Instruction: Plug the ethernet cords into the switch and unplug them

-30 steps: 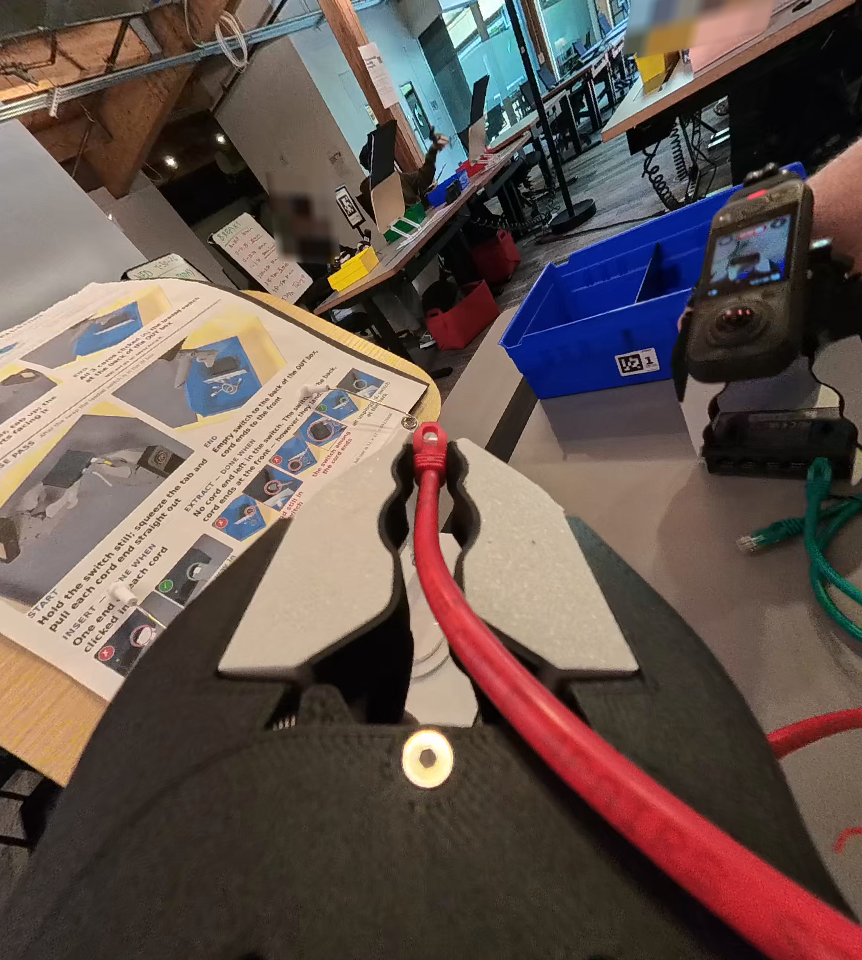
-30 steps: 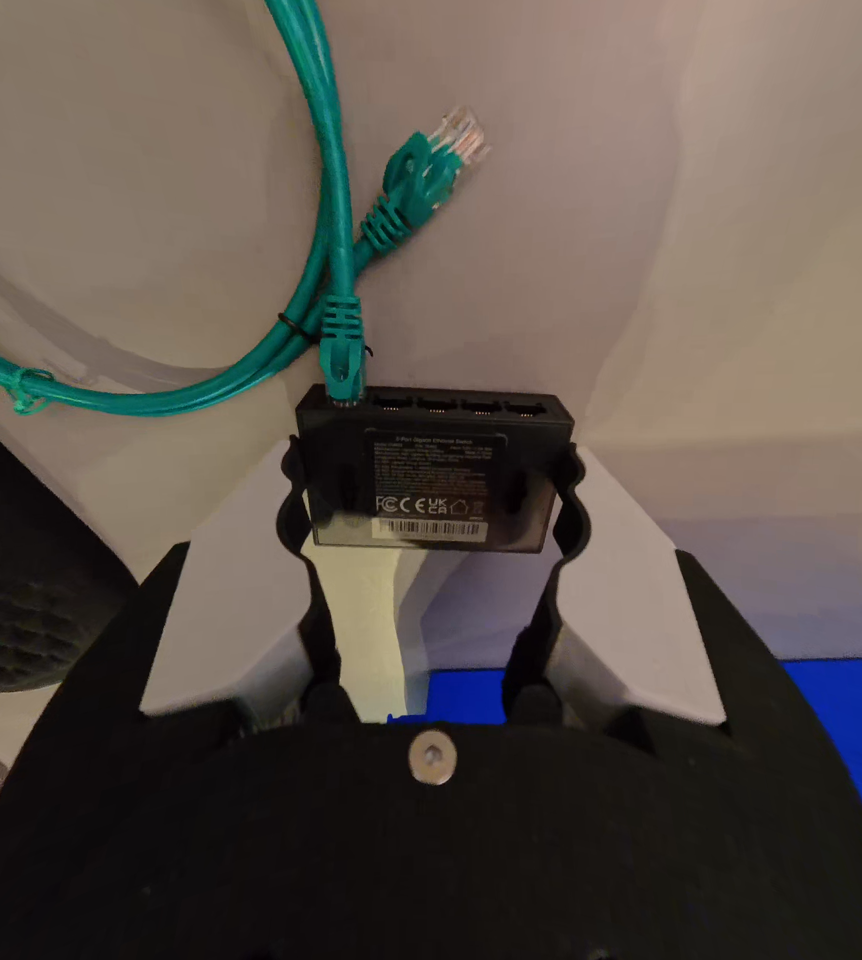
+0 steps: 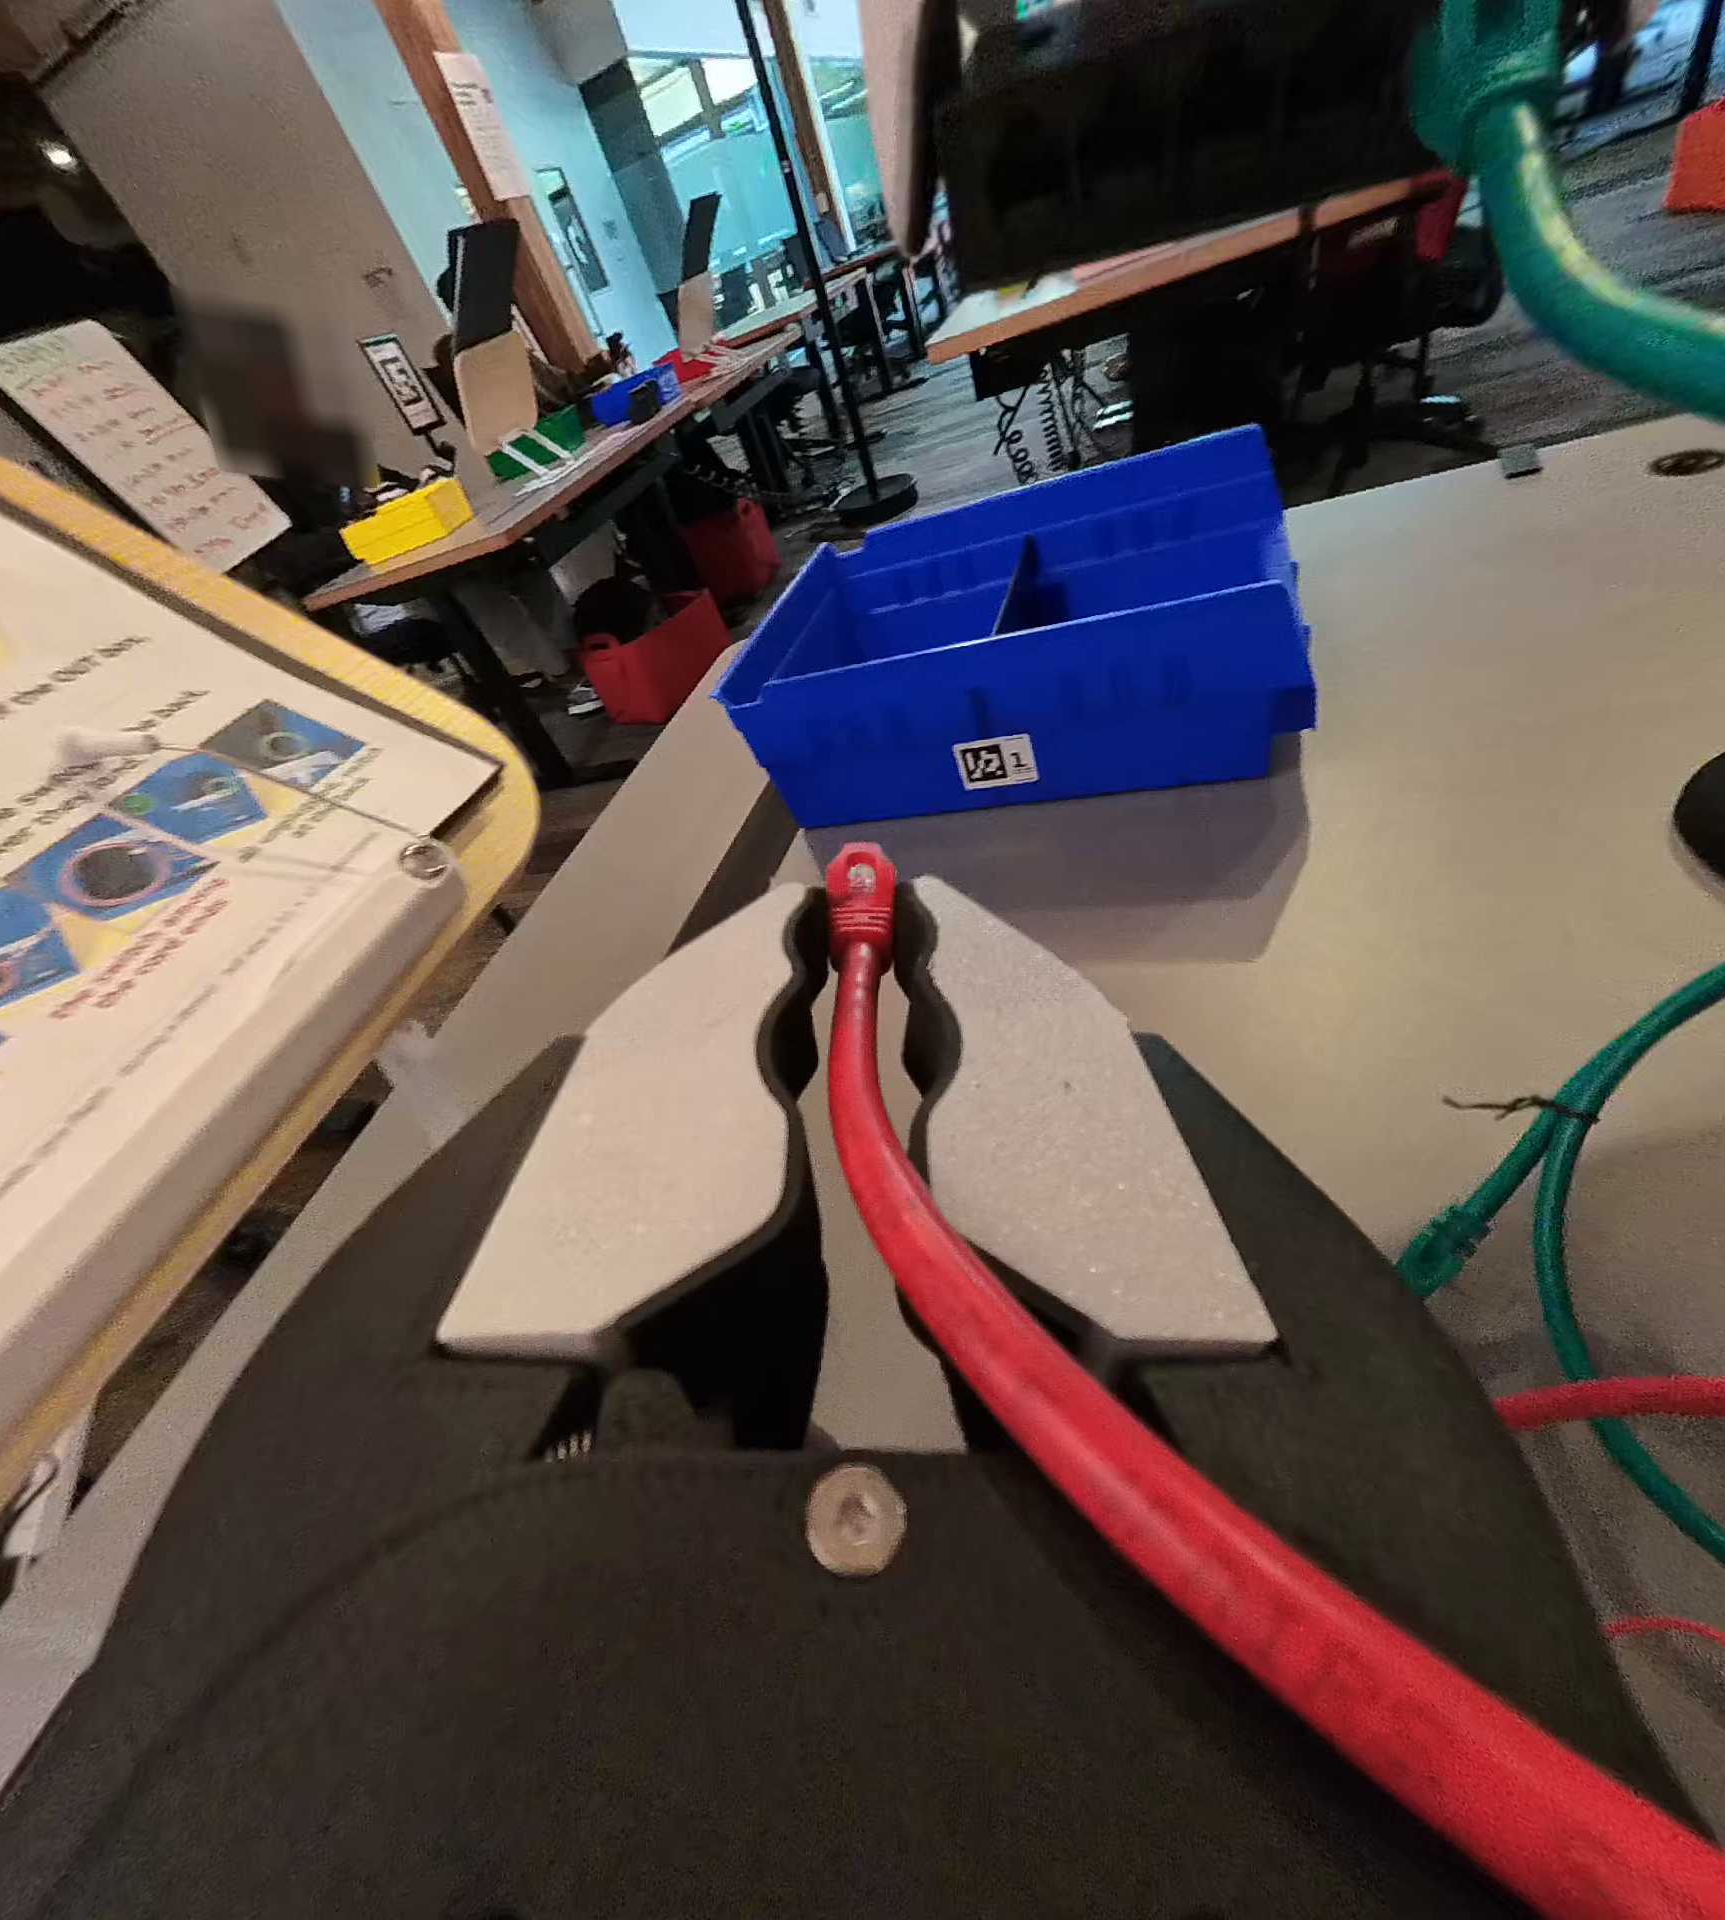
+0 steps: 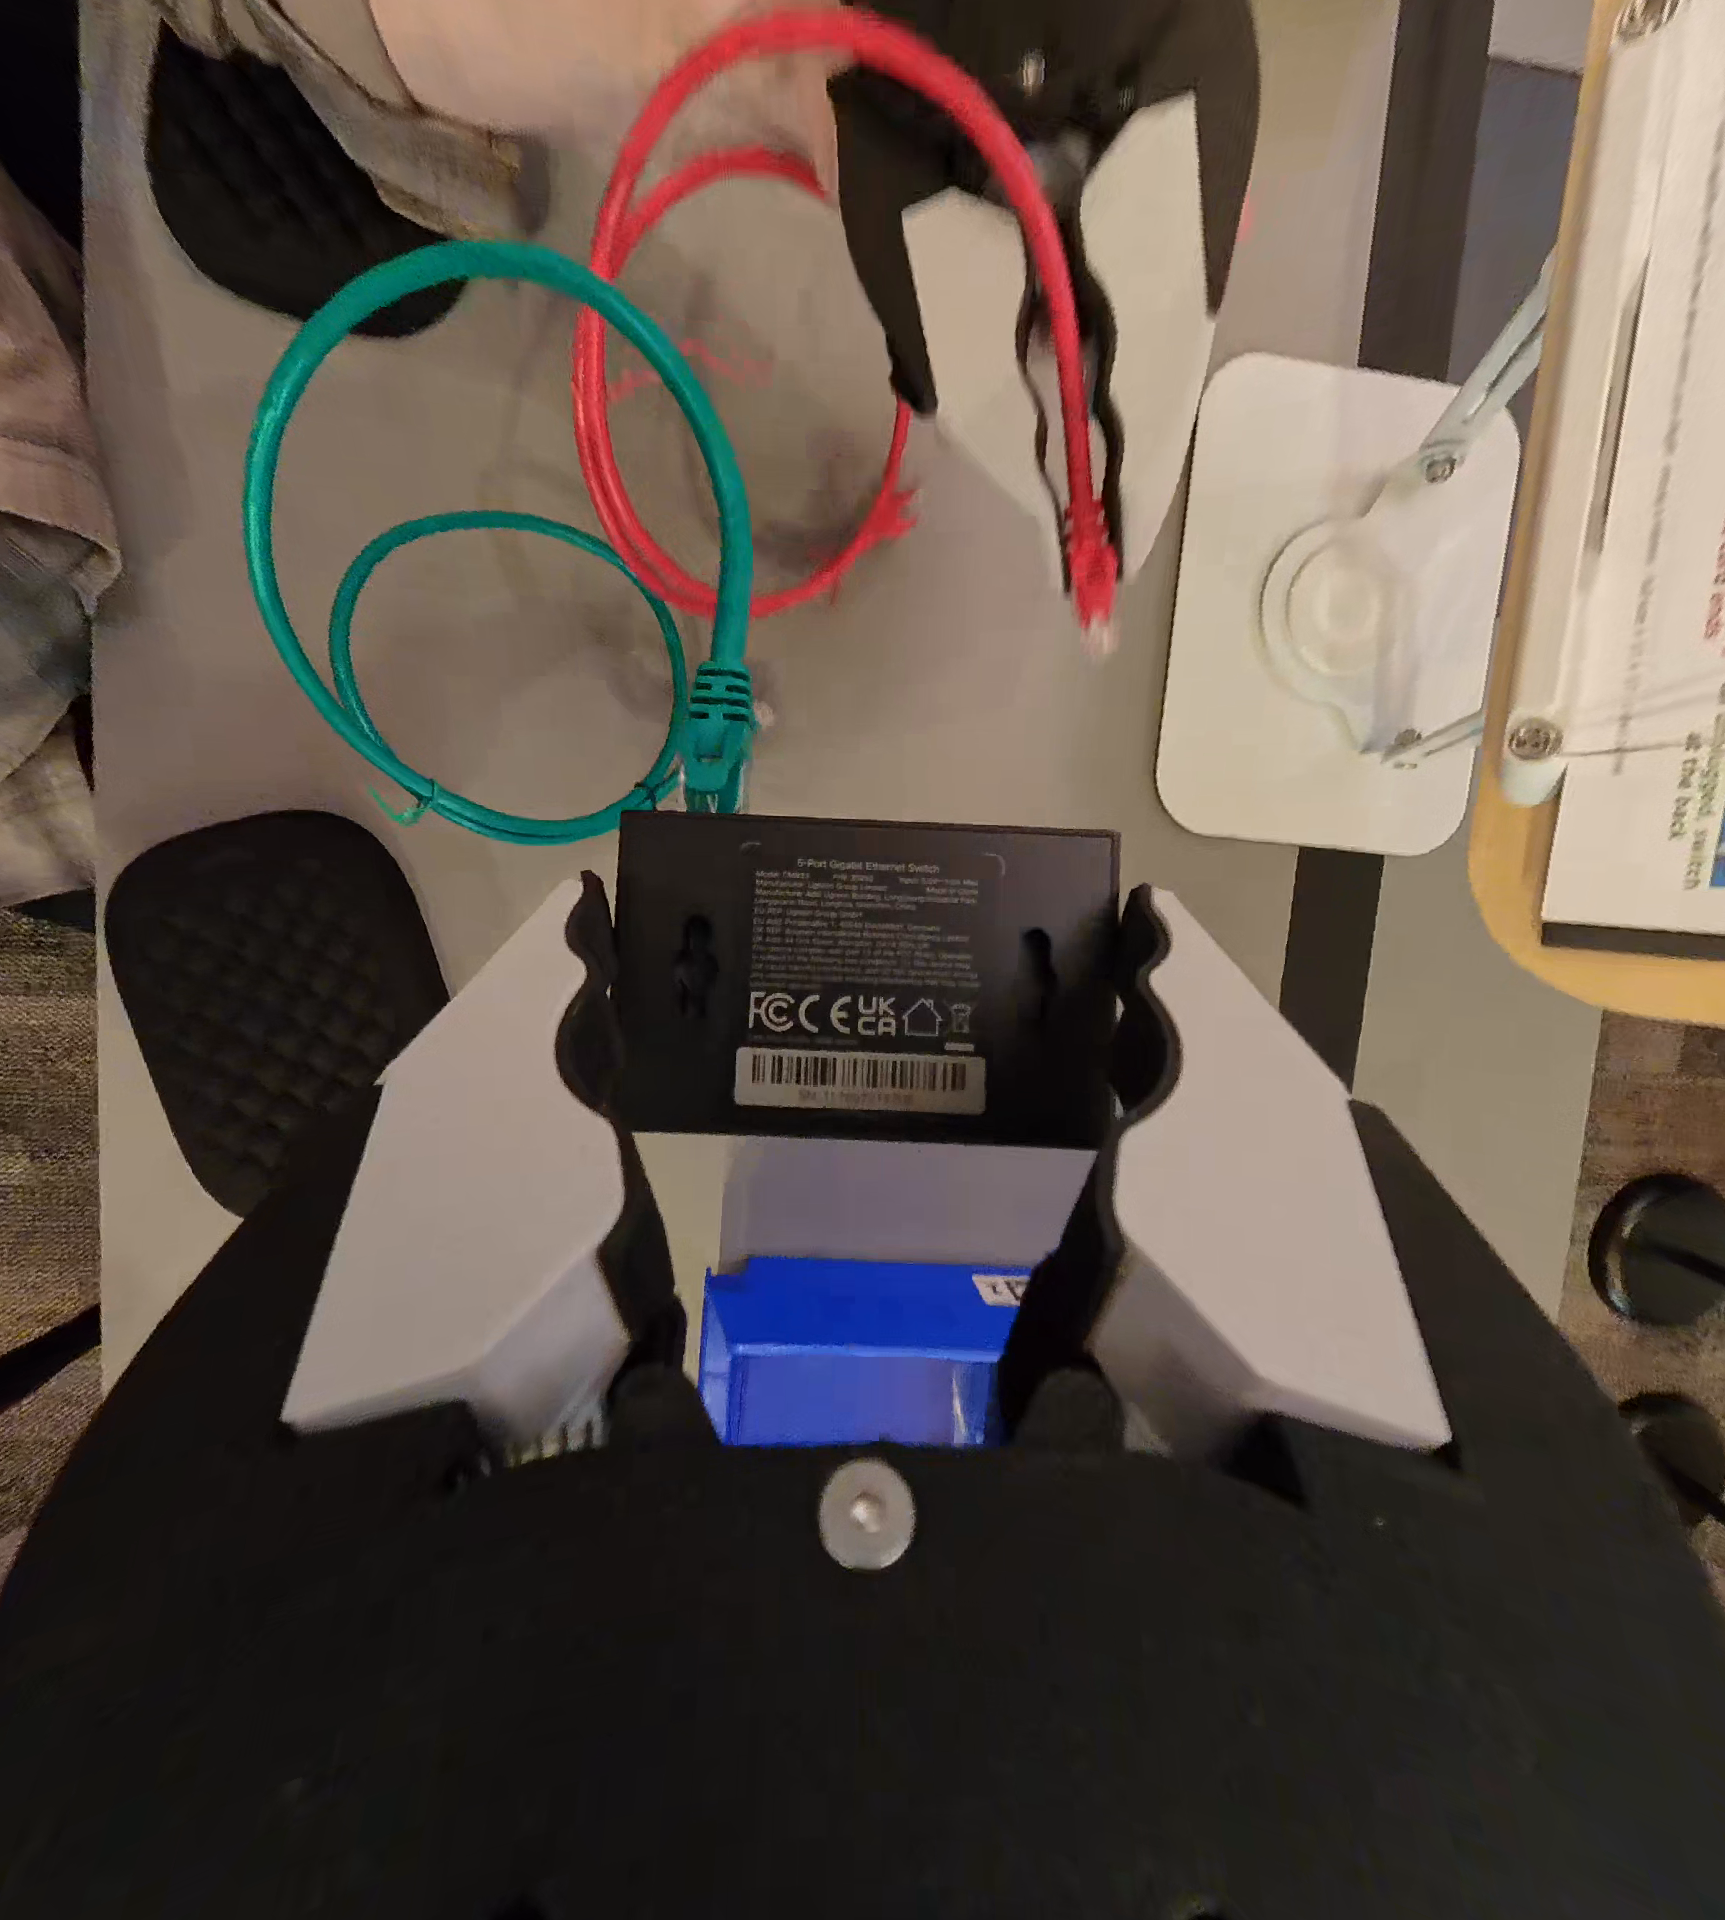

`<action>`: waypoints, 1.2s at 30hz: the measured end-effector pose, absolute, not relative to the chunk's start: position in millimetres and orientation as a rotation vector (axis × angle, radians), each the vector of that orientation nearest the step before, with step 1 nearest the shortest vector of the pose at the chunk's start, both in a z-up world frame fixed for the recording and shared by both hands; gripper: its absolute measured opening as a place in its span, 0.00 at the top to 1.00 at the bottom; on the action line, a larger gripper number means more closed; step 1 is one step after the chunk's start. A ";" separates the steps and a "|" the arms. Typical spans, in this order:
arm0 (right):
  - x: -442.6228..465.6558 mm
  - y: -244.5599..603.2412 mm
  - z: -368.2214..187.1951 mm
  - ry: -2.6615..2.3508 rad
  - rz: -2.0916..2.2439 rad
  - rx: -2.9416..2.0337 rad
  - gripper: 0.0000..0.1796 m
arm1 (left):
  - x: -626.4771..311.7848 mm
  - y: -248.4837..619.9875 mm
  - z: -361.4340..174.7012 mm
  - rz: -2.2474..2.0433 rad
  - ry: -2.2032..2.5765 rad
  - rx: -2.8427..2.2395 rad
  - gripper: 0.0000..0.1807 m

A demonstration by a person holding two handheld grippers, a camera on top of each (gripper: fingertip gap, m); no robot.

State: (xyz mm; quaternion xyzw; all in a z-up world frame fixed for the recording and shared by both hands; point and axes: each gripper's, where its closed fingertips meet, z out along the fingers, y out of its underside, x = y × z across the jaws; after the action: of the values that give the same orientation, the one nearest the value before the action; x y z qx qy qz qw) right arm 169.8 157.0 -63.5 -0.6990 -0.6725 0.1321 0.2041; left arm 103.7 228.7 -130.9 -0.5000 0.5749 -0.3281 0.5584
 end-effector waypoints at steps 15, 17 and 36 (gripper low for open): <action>148.7 155.6 -64.2 -1.867 0.453 -1.875 0.47 | 132.8 172.6 -83.2 -1.153 1.139 -0.957 0.93; 147.9 156.3 -63.8 -1.865 0.455 -1.871 0.47 | 134.8 167.0 -81.2 -1.184 1.124 -0.930 0.93; 143.0 155.9 -58.0 -1.681 0.647 -1.751 0.47 | 120.8 167.0 -58.0 -1.232 1.017 -0.867 0.93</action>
State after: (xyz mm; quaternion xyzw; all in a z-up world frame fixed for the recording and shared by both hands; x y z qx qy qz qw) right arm 143.0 155.9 -58.0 -0.6629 -0.6362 0.2450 0.3095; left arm 120.8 167.0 -58.0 -0.3763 0.4413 -0.5346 0.6147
